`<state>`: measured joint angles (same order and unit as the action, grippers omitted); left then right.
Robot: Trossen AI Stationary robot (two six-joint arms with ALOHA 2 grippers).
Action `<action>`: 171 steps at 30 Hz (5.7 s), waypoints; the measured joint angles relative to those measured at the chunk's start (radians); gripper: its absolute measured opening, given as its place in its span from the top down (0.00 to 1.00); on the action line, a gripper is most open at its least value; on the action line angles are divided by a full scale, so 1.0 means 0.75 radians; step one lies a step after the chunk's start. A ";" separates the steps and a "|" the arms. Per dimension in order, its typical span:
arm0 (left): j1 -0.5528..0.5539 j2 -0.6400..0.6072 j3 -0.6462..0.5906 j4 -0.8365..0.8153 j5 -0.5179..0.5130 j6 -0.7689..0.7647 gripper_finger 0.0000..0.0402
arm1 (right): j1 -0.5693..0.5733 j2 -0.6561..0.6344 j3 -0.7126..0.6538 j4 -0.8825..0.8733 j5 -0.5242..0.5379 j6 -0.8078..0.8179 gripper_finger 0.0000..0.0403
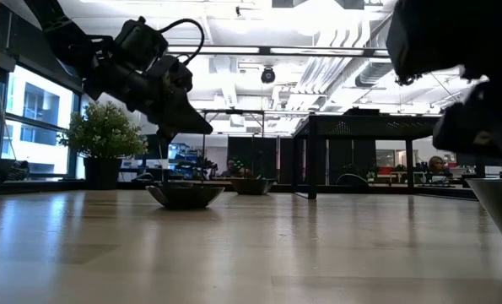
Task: Pick & Place Mini shaped plates
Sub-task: Stack the black distorted square plate on top of the black distorted square plate on the shelf, then stack the black leaf-shaped plate on top of the black leaf-shaped plate on the shelf
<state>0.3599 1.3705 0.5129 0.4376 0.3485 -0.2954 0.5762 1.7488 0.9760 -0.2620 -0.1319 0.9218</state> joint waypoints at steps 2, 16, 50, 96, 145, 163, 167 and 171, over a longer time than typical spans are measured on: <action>0.000 0.000 -0.001 -0.004 0.000 -0.001 1.00 | 0.001 0.018 -0.001 -0.010 0.002 0.015 0.77; 0.000 0.000 -0.001 -0.007 0.001 -0.001 1.00 | -0.075 -0.130 -0.001 -0.077 0.025 0.031 0.99; 0.001 0.000 0.097 0.042 -0.305 0.004 1.00 | -2.179 -0.260 1.033 -1.283 -0.373 -1.352 1.00; 0.009 0.000 0.098 0.040 -0.264 -0.045 1.00 | -2.310 0.019 1.383 -1.712 -0.076 -1.652 0.93; 0.410 0.643 1.071 -1.470 -0.720 -0.068 0.74 | -1.148 -0.974 -0.127 0.068 0.061 -0.901 0.99; 0.410 0.732 1.069 -1.483 -0.776 0.079 0.98 | -1.148 -0.974 -0.127 0.121 0.077 -0.894 0.99; 0.410 0.732 1.069 -1.505 -0.772 0.089 0.98 | -1.148 -0.974 -0.127 0.128 0.077 -0.892 0.99; 0.408 0.708 1.069 -1.559 -0.721 0.160 0.99 | -1.148 -0.974 -0.127 0.128 0.077 -0.892 0.99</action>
<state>0.6657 1.9017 1.3148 -0.7318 -0.1925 -0.1751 -0.2852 1.0183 0.8810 -0.1661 -0.0742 0.2531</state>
